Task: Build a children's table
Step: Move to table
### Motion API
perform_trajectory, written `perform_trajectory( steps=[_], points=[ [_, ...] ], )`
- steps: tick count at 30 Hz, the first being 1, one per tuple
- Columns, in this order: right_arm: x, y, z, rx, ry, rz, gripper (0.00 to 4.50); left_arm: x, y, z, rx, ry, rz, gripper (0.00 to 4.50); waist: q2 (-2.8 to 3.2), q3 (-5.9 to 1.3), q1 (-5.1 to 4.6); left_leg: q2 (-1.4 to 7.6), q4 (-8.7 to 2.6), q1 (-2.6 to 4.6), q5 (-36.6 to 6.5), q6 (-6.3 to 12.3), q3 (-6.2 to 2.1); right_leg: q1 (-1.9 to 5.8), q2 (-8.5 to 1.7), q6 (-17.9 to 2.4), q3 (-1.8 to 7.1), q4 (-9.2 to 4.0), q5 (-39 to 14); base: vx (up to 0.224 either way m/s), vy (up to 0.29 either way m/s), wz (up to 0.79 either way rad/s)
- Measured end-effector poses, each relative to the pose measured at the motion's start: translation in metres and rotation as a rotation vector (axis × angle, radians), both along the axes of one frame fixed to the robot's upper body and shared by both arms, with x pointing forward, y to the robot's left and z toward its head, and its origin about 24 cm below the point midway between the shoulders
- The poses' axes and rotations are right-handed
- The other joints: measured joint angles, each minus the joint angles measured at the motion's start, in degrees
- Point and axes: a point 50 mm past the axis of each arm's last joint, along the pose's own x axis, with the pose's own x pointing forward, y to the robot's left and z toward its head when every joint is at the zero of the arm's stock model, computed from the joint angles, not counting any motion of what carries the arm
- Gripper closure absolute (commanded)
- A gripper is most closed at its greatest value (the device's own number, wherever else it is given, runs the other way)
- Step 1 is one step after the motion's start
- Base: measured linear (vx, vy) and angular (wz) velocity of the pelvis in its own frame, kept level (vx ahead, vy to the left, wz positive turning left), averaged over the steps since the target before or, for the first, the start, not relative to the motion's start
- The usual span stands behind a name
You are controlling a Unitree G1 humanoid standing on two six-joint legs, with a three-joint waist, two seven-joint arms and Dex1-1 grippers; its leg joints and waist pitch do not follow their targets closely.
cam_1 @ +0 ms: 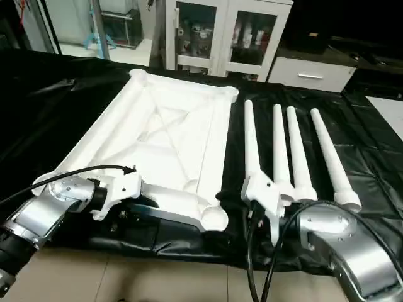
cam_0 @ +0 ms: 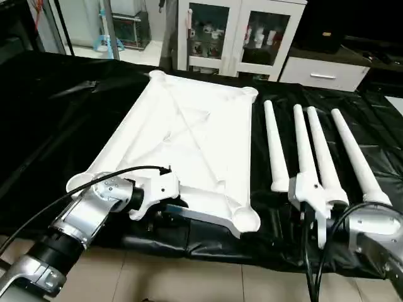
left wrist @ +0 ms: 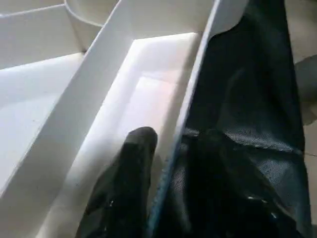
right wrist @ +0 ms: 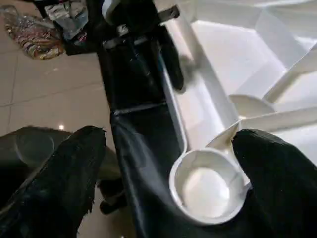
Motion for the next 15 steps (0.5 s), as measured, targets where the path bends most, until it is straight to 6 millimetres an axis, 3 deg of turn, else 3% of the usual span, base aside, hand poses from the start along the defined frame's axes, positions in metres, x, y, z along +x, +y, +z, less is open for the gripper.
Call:
perform_trajectory(
  steps=[5, 15],
  points=[
    [-0.0001, 0.0005, -0.0004, -0.002, 0.0, 0.001, 0.0, 0.0033, 0.0023, 0.0006, 0.01, -0.017, 0.027, 3.29, 0.14, -0.08, 0.45, 0.0, 0.0, 0.01, 0.0, 0.0, 0.01, 0.02, -0.02, 0.0, 0.0, -0.01, 0.0, 0.0, 0.0, 0.0],
    [-0.0003, 0.0009, -0.0012, -0.011, -0.021, -0.002, 0.0, -0.0007, 0.0078, 0.0017, 0.009, -0.003, 0.03, 3.61, 0.41, -0.24, 0.2, 0.0, -0.34, 0.0, 0.0, 0.0, 0.13, -0.01, -0.02, 0.0, 0.02, -0.24, 0.0, 0.0, 0.0, 0.0]
  ],
)
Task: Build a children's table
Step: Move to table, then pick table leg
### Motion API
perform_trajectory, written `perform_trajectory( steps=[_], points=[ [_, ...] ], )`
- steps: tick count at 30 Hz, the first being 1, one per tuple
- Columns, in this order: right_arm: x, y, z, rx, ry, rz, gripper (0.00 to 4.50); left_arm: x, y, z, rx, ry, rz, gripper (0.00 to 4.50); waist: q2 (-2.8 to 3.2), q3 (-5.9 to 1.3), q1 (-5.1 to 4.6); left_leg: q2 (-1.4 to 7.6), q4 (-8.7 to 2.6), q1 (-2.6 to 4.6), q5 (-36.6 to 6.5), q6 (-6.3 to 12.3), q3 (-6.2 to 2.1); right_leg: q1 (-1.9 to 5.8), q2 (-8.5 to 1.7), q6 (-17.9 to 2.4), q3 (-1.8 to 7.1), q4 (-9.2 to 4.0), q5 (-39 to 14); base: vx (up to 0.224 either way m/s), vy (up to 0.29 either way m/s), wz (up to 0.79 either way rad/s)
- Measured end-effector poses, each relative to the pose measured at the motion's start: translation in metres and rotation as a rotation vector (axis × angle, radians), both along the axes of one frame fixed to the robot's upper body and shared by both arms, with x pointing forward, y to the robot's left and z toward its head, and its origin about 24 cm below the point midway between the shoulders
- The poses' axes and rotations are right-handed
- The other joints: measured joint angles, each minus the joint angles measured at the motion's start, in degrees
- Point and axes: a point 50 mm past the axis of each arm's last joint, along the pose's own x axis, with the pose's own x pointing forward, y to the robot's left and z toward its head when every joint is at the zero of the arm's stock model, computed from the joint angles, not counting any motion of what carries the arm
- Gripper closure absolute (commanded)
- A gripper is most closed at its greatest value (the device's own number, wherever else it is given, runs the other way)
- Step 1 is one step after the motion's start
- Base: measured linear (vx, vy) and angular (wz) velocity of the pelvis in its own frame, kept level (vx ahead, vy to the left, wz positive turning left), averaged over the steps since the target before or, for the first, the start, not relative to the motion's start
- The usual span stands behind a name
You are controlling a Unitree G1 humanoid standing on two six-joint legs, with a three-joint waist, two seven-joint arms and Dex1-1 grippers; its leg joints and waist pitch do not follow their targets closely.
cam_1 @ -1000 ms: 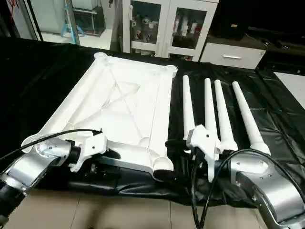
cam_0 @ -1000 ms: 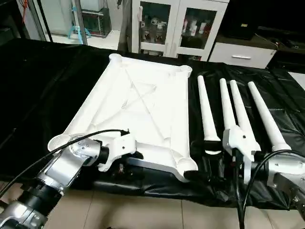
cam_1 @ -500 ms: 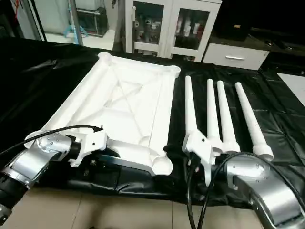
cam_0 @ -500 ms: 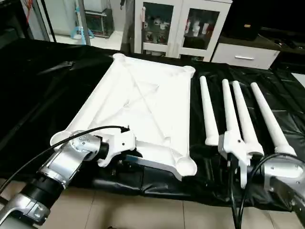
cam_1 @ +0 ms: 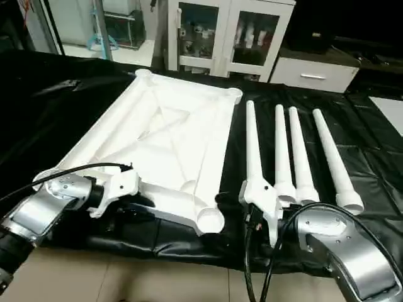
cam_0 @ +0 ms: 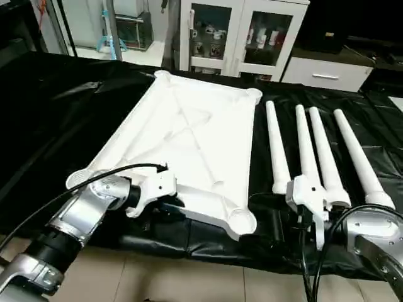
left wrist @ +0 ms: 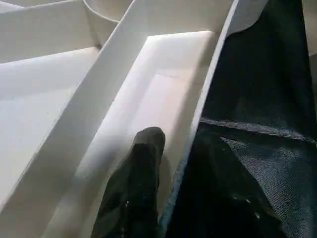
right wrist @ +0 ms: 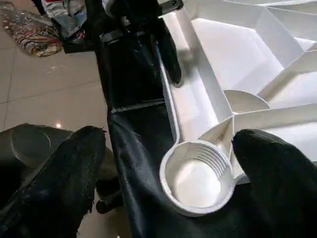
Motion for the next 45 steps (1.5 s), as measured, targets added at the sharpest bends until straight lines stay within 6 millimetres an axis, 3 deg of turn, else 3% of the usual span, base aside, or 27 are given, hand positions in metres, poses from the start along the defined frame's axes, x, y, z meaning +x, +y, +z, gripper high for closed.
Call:
perform_trajectory(
  steps=[6, 11, 14, 23, 28, 31, 33, 45],
  points=[
    [0.001, 0.002, -0.002, -0.021, -0.024, -0.007, 0.0, 0.001, -0.004, -0.004, -0.006, -0.03, 0.091, 3.66, 0.34, -0.21, -0.29, 0.0, -0.23, 0.02, 0.0, 0.01, 0.11, 0.0, 0.01, 0.0, 0.03, -0.21, 0.0, 0.0, 0.0, 0.0],
    [0.001, 0.003, -0.005, -0.033, -0.039, -0.011, 0.0, 0.005, 0.005, -0.005, -0.006, -0.1, 0.298, 3.66, 0.29, -0.25, -2.4, 0.05, -0.23, 0.06, 0.0, 0.0, 0.12, 0.01, 0.05, 0.0, 0.03, -0.19, 0.0, 0.0, 0.0, 0.0],
    [0.004, 0.003, -0.007, -0.039, -0.059, -0.037, 0.0, 0.008, 0.006, -0.006, 0.0, -0.142, 0.389, 3.66, 0.28, -0.26, -2.85, 0.06, -0.23, 0.05, 0.0, 0.01, 0.12, 0.01, 0.06, 0.0, 0.02, -0.22, 0.0, 0.0, 0.0, 0.0],
    [0.039, -0.003, -0.015, -0.121, -0.154, -0.311, 0.0, 0.005, -0.011, -0.008, -0.004, -0.193, 0.528, 3.66, 0.13, -0.34, -2.77, 0.05, -0.28, -0.01, 0.0, 0.03, 0.16, -0.02, 0.03, 0.0, 0.01, -0.32, 0.0, 0.0, 0.0, 0.0],
    [0.047, -0.011, -0.023, -0.193, -0.097, -0.455, 0.0, 0.004, -0.019, -0.008, -0.001, -0.206, 0.558, 3.66, 0.14, -0.34, -2.64, 0.04, -0.3, -0.01, 0.0, 0.03, 0.17, -0.03, 0.03, 0.0, 0.02, -0.34, 0.0, 0.0, 0.0, 0.0],
    [0.055, -0.008, -0.019, -0.152, -0.086, -0.514, 0.0, 0.004, -0.019, -0.009, 0.006, -0.21, 0.57, 3.66, 0.14, -0.34, -2.89, 0.05, -0.31, 0.0, 0.0, 0.02, 0.17, -0.04, 0.04, 0.0, 0.03, -0.33, 0.0, 0.0, 0.0, 0.0],
    [0.061, -0.008, -0.015, -0.143, -0.102, -0.549, 0.0, 0.004, -0.019, -0.008, 0.01, -0.218, 0.569, 2.96, 0.13, -0.34, -2.89, 0.05, -0.31, -0.01, 0.0, 0.02, 0.17, -0.04, 0.04, 0.0, 0.03, -0.33, 0.0, 0.0, 0.0, 0.0],
    [0.115, -0.009, -0.01, -0.101, 0.041, -0.828, 0.0, 0.003, 0.008, -0.001, 0.037, -0.176, 0.619, 1.99, 0.08, -0.32, -2.87, 0.07, -0.38, -0.46, 0.5, 0.3, 0.19, -0.79, 0.09, -0.2, -0.02, -0.18, 0.1, 0.0, 0.0, 0.0]
  ],
)
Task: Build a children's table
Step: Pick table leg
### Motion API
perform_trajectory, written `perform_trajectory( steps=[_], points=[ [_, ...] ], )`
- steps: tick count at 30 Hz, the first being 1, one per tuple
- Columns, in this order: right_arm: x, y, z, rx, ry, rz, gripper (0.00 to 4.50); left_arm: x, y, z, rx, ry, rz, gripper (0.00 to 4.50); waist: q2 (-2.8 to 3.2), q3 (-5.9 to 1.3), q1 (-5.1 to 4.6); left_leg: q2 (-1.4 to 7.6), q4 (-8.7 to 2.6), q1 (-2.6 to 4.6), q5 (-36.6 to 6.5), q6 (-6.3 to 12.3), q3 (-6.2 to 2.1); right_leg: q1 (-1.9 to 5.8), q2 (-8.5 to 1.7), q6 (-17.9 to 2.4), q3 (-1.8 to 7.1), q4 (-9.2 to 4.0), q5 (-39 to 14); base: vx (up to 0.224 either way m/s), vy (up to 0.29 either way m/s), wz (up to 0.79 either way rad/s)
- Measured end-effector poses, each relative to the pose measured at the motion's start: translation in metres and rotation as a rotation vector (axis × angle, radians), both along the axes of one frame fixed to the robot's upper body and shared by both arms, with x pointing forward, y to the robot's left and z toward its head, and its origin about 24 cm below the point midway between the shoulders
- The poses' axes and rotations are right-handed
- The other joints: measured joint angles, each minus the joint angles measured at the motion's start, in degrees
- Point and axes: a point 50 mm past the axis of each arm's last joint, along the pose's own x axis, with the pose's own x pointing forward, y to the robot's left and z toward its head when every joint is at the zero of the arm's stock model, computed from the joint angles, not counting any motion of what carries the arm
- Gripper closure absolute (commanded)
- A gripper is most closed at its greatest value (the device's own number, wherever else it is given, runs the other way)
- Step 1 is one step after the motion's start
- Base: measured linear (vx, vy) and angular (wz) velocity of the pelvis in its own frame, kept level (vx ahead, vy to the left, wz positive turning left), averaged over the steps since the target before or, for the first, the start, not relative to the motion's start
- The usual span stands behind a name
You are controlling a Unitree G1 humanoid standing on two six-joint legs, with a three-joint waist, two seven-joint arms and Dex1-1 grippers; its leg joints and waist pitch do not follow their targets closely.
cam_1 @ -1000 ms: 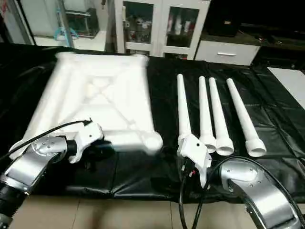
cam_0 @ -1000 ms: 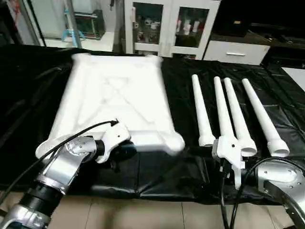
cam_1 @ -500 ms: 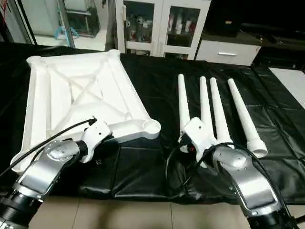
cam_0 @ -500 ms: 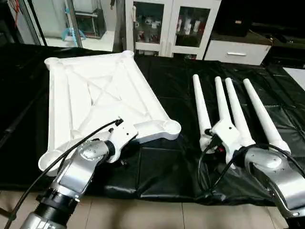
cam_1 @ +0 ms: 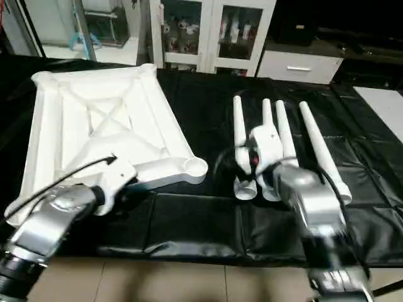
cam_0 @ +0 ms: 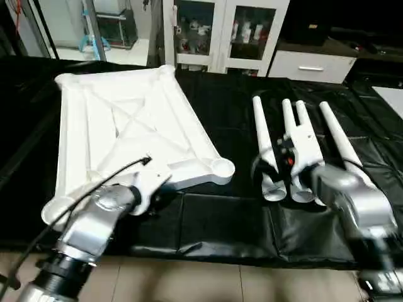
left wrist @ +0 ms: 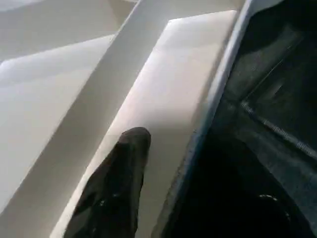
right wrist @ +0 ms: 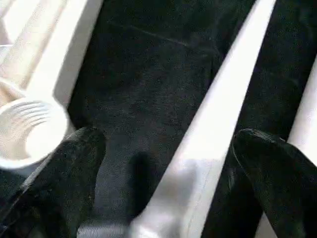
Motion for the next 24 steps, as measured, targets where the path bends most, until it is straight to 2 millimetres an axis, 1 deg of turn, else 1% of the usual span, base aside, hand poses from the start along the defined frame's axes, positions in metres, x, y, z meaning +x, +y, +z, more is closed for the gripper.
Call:
perform_trajectory(
  steps=[1, 2, 4, 6, 7, 8, 9, 11, 12, 15, 18, 19, 21, 24],
  points=[
    [0.006, 0.003, 0.0, 0.004, 0.013, -0.011, 0.0, 0.0, 0.002, 0.002, -0.003, 0.002, -0.008, 1.88, -0.04, 0.03, -0.1, 0.0, 0.0, -0.03, 0.0, -0.03, 0.01, -0.05, 0.01, -0.1, 0.01, 0.0, 0.1, 0.0, 0.0, 0.0],
    [0.012, 0.004, 0.001, 0.0, 0.025, -0.023, 0.0, 0.001, 0.003, 0.005, -0.012, -0.008, -0.021, 1.88, -0.09, 0.06, -0.01, 0.01, 0.0, -0.13, 0.1, -0.01, 0.0, -0.13, 0.0, -0.2, -0.03, -0.01, 0.1, 0.0, 0.0, 0.0],
    [0.021, 0.009, 0.004, 0.007, 0.044, -0.03, 0.0, 0.002, 0.006, 0.012, -0.029, -0.037, -0.067, 1.66, -0.22, 0.14, 0.05, 0.02, 0.0, -0.16, 0.1, -0.03, 0.0, -0.15, 0.0, -0.2, -0.04, 0.01, 0.1, 0.0, 0.0, 0.0],
    [0.03, 0.013, 0.005, 0.007, 0.075, -0.047, 0.0, 0.002, 0.004, 0.025, -0.061, -0.083, -0.139, 1.55, -0.32, 0.17, 0.13, 0.02, 0.0, -0.2, 0.1, -0.03, 0.0, -0.17, 0.0, -0.3, -0.04, -0.03, 0.2, 0.0, 0.0, 0.0],
    [0.032, 0.013, 0.004, 0.004, 0.091, -0.059, 0.0, 0.001, 0.002, 0.03, -0.064, -0.101, -0.171, 1.55, -0.34, 0.16, 0.34, 0.01, 0.0, -0.24, 0.1, -0.02, 0.01, -0.17, -0.02, -0.2, -0.06, -0.05, 0.2, 0.0, 0.0, 0.0],
    [0.035, 0.014, 0.002, 0.0, 0.11, -0.076, 0.0, 0.0, 0.0, 0.034, -0.062, -0.117, -0.199, 1.45, -0.39, 0.16, 0.47, 0.01, 0.0, -0.34, 0.1, -0.01, 0.02, -0.23, -0.03, -0.3, -0.06, -0.08, 0.2, 0.0, 0.0, 0.0],
    [0.037, 0.012, 0.0, -0.004, 0.13, -0.099, 0.0, -0.001, -0.003, 0.038, -0.064, -0.135, -0.226, 1.34, -0.43, 0.14, 0.8, 0.0, 0.01, -0.47, 0.1, -0.01, 0.03, -0.32, -0.04, -0.3, -0.07, -0.1, 0.2, 0.0, 0.0, 0.0],
    [0.037, 0.009, -0.007, -0.011, 0.164, -0.128, 0.0, -0.003, -0.006, 0.042, -0.076, -0.142, -0.257, 1.27, -0.57, 0.17, 1.28, 0.0, 0.01, -0.54, 0.2, -0.05, 0.12, -0.43, -0.05, -0.3, -0.04, -0.09, 0.2, 0.0, 0.0, 0.0],
    [0.038, 0.007, -0.008, -0.028, 0.166, -0.143, 0.0, -0.004, -0.008, 0.044, -0.085, -0.145, -0.274, 1.27, -0.64, 0.19, 1.34, 0.0, 0.01, -0.6, 0.3, -0.17, 0.14, -0.51, -0.05, -0.3, -0.03, -0.08, 0.2, 0.0, 0.0, 0.0],
    [0.041, 0.002, -0.01, -0.065, 0.185, -0.184, 0.0, -0.01, -0.017, 0.053, -0.127, -0.153, -0.345, 1.27, -0.98, 0.16, 1.33, 0.01, 0.01, -0.61, 0.3, -0.21, 0.19, -0.58, -0.05, -0.3, 0.0, -0.02, 0.2, 0.0, 0.0, 0.0],
    [0.039, -0.006, -0.02, -0.095, 0.231, -0.215, 0.0, -0.02, -0.023, 0.056, -0.151, -0.118, -0.431, 1.27, -1.1, 0.19, 1.31, 0.01, 0.01, -0.57, 0.3, -0.26, 0.22, -0.59, -0.05, -0.3, 0.04, 0.04, 0.2, 0.0, 0.0, 0.0],
    [0.037, -0.006, -0.024, -0.096, 0.25, -0.219, 0.17, -0.022, -0.023, 0.056, -0.15, -0.108, -0.444, 1.23, -1.1, 0.19, 1.3, 0.01, 0.01, -0.58, 0.3, -0.27, 0.22, -0.62, -0.05, -0.3, 0.04, 0.08, 0.2, 0.0, 0.0, 0.0],
    [0.034, -0.008, -0.032, -0.092, 0.291, -0.228, 0.34, -0.024, -0.023, 0.055, -0.151, -0.087, -0.456, 1.23, -1.11, 0.2, 1.26, 0.01, 0.01, -0.6, 0.4, -0.34, 0.28, -0.76, -0.05, -0.3, 0.12, 0.27, 0.2, 0.0, 0.0, 0.0],
    [0.035, -0.009, -0.032, -0.072, 0.297, -0.239, 0.46, -0.026, -0.025, 0.057, -0.163, -0.081, -0.47, 1.23, -1.14, 0.21, 1.29, 0.03, 0.01, -0.55, 0.5, -0.53, 0.29, -0.81, -0.04, -0.3, 0.14, 0.47, 0.2, 0.0, 0.0, 0.0]
  ],
)
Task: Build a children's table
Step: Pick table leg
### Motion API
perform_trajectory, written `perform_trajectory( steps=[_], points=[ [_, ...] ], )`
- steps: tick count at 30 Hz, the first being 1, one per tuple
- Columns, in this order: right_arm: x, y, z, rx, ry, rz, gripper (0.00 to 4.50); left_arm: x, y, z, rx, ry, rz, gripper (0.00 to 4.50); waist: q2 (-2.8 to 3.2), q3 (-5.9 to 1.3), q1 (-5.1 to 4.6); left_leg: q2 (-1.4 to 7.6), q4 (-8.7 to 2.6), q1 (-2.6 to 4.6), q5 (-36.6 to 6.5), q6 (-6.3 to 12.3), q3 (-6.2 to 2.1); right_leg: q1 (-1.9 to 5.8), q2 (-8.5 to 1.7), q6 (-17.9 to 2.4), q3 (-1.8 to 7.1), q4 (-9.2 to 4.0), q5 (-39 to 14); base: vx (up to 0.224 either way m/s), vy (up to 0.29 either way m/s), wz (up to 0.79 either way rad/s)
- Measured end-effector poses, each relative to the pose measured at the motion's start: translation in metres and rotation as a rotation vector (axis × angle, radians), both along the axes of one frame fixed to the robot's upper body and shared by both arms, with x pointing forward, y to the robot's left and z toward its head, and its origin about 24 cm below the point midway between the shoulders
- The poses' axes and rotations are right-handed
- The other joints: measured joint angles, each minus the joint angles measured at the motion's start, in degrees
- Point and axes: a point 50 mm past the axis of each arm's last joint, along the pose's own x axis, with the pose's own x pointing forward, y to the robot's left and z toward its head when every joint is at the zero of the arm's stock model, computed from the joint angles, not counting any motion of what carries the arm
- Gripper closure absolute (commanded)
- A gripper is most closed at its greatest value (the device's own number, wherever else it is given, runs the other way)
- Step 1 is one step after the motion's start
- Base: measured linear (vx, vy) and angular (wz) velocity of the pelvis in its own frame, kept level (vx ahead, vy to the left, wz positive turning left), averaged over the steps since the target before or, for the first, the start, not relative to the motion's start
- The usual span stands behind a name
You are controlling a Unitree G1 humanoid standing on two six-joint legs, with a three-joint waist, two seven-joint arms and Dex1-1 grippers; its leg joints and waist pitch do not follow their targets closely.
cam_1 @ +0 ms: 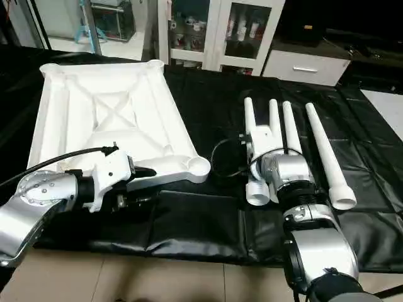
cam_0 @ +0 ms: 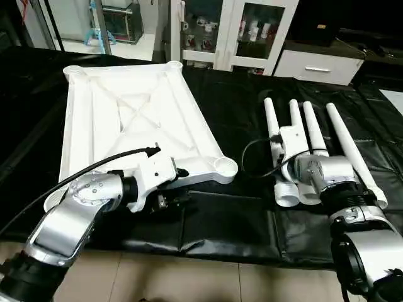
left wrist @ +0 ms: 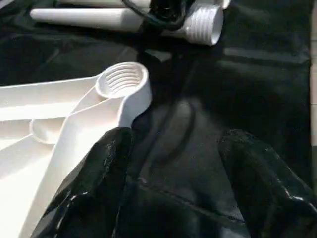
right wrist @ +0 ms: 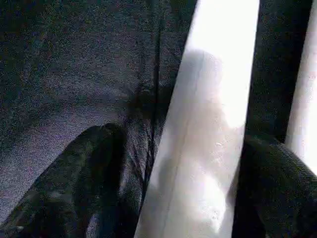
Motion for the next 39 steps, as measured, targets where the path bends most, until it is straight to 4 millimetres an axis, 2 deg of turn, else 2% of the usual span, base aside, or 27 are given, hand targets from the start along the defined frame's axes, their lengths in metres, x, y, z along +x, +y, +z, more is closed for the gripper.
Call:
perform_trajectory(
  steps=[6, 10, 11, 21, 22, 23, 27, 29, 31, 35, 38, 39],
  points=[
    [0.001, 0.0, -0.001, 0.041, 0.01, -0.02, 1.13, -0.001, -0.002, 0.003, -0.006, 0.006, -0.012, 1.23, 0.0, 0.02, 0.0, 0.06, 0.0, 0.02, -0.1, -0.15, -0.01, -0.04, 0.02, 0.0, -0.02, 0.31, 0.0, 0.0, 0.0, 0.0],
    [0.001, 0.0, -0.002, 0.057, 0.017, -0.027, 1.36, -0.002, -0.004, 0.004, -0.024, 0.02, -0.03, 1.23, 0.0, 0.02, 0.0, 0.11, 0.0, 0.01, 0.0, -0.16, 0.0, -0.02, 0.04, -0.1, -0.04, 0.32, 0.1, 0.0, 0.0, 0.0],
    [0.001, 0.0, -0.002, 0.058, 0.017, -0.027, 1.57, -0.002, -0.005, 0.005, -0.032, 0.022, -0.034, 1.23, 0.0, 0.02, 0.0, 0.11, 0.0, 0.01, 0.0, -0.17, 0.0, -0.02, 0.04, -0.1, -0.05, 0.32, 0.1, 0.0, 0.0, 0.0],
    [0.001, -0.003, -0.003, 0.104, 0.027, -0.069, 2.29, 0.001, -0.008, 0.009, -0.052, -0.009, -0.01, 1.23, -0.01, 0.02, 0.0, 0.12, 0.0, -0.01, 0.0, -0.18, 0.01, -0.02, 0.05, -0.2, -0.05, 0.32, 0.1, 0.0, 0.0, 0.0],
    [0.001, -0.004, -0.003, 0.115, 0.027, -0.077, 2.51, 0.003, -0.008, 0.009, -0.054, -0.017, 0.001, 1.23, -0.02, 0.02, 0.0, 0.13, 0.0, -0.01, 0.0, -0.18, 0.01, -0.02, 0.05, -0.2, -0.05, 0.32, 0.1, 0.0, 0.0, 0.0],
    [0.001, -0.004, -0.003, 0.125, 0.028, -0.087, 2.56, 0.005, -0.008, 0.01, -0.059, -0.025, 0.017, 0.95, -0.01, 0.02, 0.0, 0.13, 0.0, -0.02, 0.0, -0.18, 0.01, -0.02, 0.05, -0.2, -0.06, 0.33, 0.1, 0.0, 0.0, 0.0],
    [0.001, -0.005, -0.003, 0.207, 0.022, -0.124, 2.66, 0.023, -0.005, 0.021, -0.126, -0.079, 0.147, 0.83, -0.02, 0.02, 0.05, 0.15, 0.0, -0.02, 0.2, -0.31, 0.02, -0.06, 0.05, -0.2, -0.07, 0.34, 0.1, 0.0, 0.0, 0.0],
    [0.002, -0.003, -0.002, 0.248, 0.016, -0.131, 2.68, 0.03, 0.0, 0.027, -0.152, -0.099, 0.212, 0.53, 0.01, 0.04, 0.02, 0.16, 0.0, -0.02, 0.2, -0.31, 0.03, -0.09, 0.06, -0.2, -0.08, 0.33, 0.2, 0.0, 0.0, 0.0],
    [0.003, -0.003, 0.0, 0.28, 0.005, -0.136, 2.68, 0.035, 0.001, 0.031, -0.199, -0.1, 0.27, 0.45, 0.01, 0.05, 0.03, 0.16, 0.0, -0.09, 0.3, -0.23, 0.03, -0.21, 0.05, -0.2, -0.09, 0.33, 0.2, 0.0, 0.0, 0.0],
    [0.009, 0.001, 0.017, 0.365, -0.074, -0.106, 2.68, 0.041, -0.004, 0.038, -0.287, -0.096, 0.316, 0.07, -0.04, 0.1, 0.06, 0.18, 0.0, -0.19, 0.4, 0.0, 0.04, -0.3, 0.06, -0.2, -0.11, 0.3, 0.2, 0.0, 0.0, 0.0],
    [0.015, 0.004, 0.042, 0.435, -0.188, -0.059, 2.68, 0.044, -0.01, 0.044, -0.364, -0.072, 0.349, 0.01, -0.13, 0.17, 0.21, 0.18, 0.01, -0.24, 0.4, 0.02, 0.04, -0.33, 0.06, -0.2, -0.12, 0.3, 0.2, 0.0, 0.0, 0.0],
    [0.017, 0.005, 0.056, 0.478, -0.259, -0.027, 2.68, 0.046, -0.013, 0.047, -0.392, -0.068, 0.364, 0.0, -0.17, 0.2, 0.28, 0.19, 0.01, -0.26, 0.4, 0.04, 0.04, -0.34, 0.06, -0.2, -0.12, 0.3, 0.2, 0.0, 0.0, 0.0]
  ],
)
